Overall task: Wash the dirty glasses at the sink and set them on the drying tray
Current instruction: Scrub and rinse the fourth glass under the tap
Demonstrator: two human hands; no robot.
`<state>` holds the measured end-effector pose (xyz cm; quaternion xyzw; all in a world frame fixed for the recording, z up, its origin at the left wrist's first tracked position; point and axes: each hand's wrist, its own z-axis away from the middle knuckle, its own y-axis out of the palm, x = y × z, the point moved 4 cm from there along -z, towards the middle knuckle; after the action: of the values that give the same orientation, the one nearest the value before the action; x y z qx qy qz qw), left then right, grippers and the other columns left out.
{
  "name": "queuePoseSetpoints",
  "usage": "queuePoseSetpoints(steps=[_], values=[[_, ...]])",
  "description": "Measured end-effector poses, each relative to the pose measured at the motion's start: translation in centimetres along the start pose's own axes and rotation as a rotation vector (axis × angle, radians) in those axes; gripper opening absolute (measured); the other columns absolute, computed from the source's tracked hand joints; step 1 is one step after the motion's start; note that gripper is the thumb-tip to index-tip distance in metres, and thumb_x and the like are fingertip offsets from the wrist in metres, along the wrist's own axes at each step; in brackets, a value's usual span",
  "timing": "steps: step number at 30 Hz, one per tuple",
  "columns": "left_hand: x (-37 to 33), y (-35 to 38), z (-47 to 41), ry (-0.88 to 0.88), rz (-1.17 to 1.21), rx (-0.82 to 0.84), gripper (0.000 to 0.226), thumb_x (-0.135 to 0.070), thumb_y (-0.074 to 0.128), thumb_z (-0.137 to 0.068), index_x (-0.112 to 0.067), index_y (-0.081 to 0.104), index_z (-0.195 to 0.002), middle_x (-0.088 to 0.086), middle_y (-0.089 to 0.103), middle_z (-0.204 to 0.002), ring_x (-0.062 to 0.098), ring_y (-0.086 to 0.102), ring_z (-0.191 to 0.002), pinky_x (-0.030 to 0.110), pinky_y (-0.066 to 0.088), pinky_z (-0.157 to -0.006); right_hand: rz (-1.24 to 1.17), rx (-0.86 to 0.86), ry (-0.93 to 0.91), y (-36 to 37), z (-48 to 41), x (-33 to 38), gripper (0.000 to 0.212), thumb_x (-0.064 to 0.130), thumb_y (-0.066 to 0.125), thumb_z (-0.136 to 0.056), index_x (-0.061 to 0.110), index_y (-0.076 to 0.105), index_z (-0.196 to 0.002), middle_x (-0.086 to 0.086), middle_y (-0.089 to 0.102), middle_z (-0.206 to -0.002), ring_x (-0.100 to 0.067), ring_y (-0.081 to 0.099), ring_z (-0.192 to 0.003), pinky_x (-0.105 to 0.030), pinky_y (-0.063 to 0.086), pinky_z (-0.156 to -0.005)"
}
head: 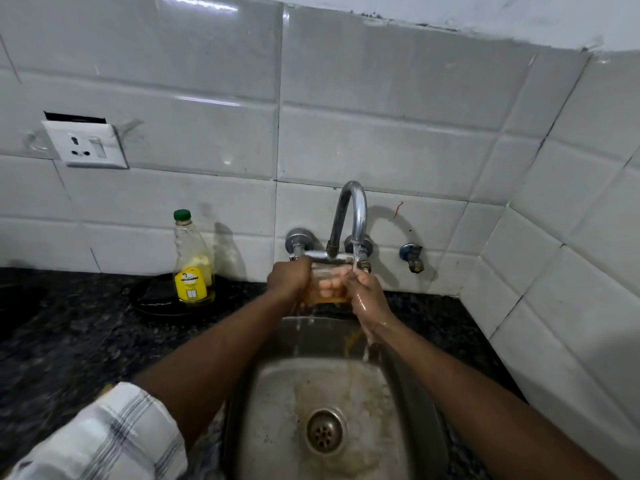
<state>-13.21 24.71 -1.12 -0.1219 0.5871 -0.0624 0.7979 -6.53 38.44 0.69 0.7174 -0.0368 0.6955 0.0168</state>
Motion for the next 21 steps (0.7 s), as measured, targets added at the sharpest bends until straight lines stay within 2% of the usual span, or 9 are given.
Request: queuePoseSetpoints(steps=[2,4,8,9,12,14,16,18,21], values=[[-0.8,-0.2,1.9,0.453,-0.059,-0.211,0.042,-0.052,0.055,-0.089,-0.013,0.068,-0.098,0.001,0.071,-0.092,0.02,0.066,-0.08,0.031,0.054,-0.072,-0.095,-0.071,0.047,-0.1,-0.7,0.1,0.035,0.021,0.036,-0.107,-0.001,0.063,-0.109,-0.006,0.075,-0.084,-0.019,0.072,-0.081,-0.025,0.055,-0.072],[-0.6,-0.3,3.1,0.661,-0.033,-0.288,0.034,-0.049,0.056,-0.088,-0.018,0.067,-0.096,0.001,0.071,-0.088,0.018,0.066,-0.08,0.03,0.054,-0.071,-0.143,-0.017,0.067,0.2,-1.0,0.8,0.034,0.021,0.037,-0.107,-0.002,0.062,-0.108,-0.008,0.074,-0.086,-0.018,0.072,-0.081,-0.025,0.054,-0.074],[0.0,-0.3,-0.2,0.086,-0.039,-0.181,0.049,-0.054,0.049,-0.087,-0.01,0.071,-0.095,0.011,0.073,-0.093,0.029,0.068,-0.083,0.036,0.058,-0.075,0.135,0.141,-0.085,-0.1,-0.6,0.5,0.023,0.019,0.043,-0.105,0.004,0.06,-0.11,-0.016,0.073,-0.105,-0.025,0.071,-0.099,-0.039,0.056,-0.093],[0.1,0.0,-0.4,0.02,-0.027,-0.135,0.051,-0.054,0.05,-0.085,-0.009,0.069,-0.098,0.011,0.072,-0.094,0.029,0.068,-0.083,0.037,0.059,-0.076,0.204,0.133,-0.101,-0.4,-0.5,0.2,0.023,0.023,0.044,-0.105,0.007,0.06,-0.111,-0.013,0.073,-0.106,-0.024,0.071,-0.101,-0.043,0.054,-0.096],[-0.1,0.1,-0.6,-0.024,0.001,-0.091,0.052,-0.054,0.05,-0.081,-0.009,0.066,-0.103,0.011,0.071,-0.095,0.029,0.07,-0.082,0.042,0.061,-0.078,0.255,0.175,-0.103,-1.3,-0.3,-0.2,0.013,0.018,0.052,-0.101,0.015,0.058,-0.113,-0.006,0.074,-0.107,-0.019,0.069,-0.106,-0.036,0.053,-0.096],[0.2,-0.2,-0.6,-0.018,-0.03,-0.108,0.053,-0.057,0.049,-0.085,-0.01,0.066,-0.103,0.01,0.071,-0.094,0.028,0.07,-0.081,0.042,0.061,-0.079,0.386,0.261,-0.083,-1.7,0.0,0.1,0.02,0.006,0.057,-0.097,0.017,0.055,-0.113,0.001,0.073,-0.107,-0.013,0.067,-0.106,-0.024,0.053,-0.084],[0.0,-0.5,-0.3,0.021,-0.095,-0.167,0.056,-0.06,0.049,-0.088,-0.009,0.066,-0.101,0.011,0.071,-0.095,0.029,0.068,-0.082,0.041,0.059,-0.079,0.557,0.241,-0.067,-2.5,0.3,0.2,0.028,0.007,0.065,-0.092,0.02,0.053,-0.114,0.006,0.067,-0.107,-0.01,0.064,-0.103,-0.02,0.049,-0.075],[-0.2,-0.5,-0.1,0.045,-0.141,-0.185,0.059,-0.061,0.047,-0.088,-0.007,0.066,-0.101,0.011,0.07,-0.098,0.029,0.067,-0.084,0.037,0.057,-0.078,0.68,0.124,-0.081,-3.1,0.3,0.6,0.051,0.016,0.078,-0.081,0.022,0.047,-0.12,0.006,0.064,-0.112,-0.012,0.062,-0.106,-0.02,0.05,-0.077],[-0.9,0.0,0.6,0.069,-0.225,-0.163,0.049,-0.05,0.046,-0.094,-0.004,0.059,-0.104,0.009,0.064,-0.105,0.031,0.064,-0.097,0.032,0.05,-0.079,1.016,0.086,-0.218,-2.7,0.0,1.2,0.098,0.034,0.089,-0.064,0.023,0.031,-0.142,-0.003,0.05,-0.14,-0.021,0.051,-0.126,-0.04,0.047,-0.103]])
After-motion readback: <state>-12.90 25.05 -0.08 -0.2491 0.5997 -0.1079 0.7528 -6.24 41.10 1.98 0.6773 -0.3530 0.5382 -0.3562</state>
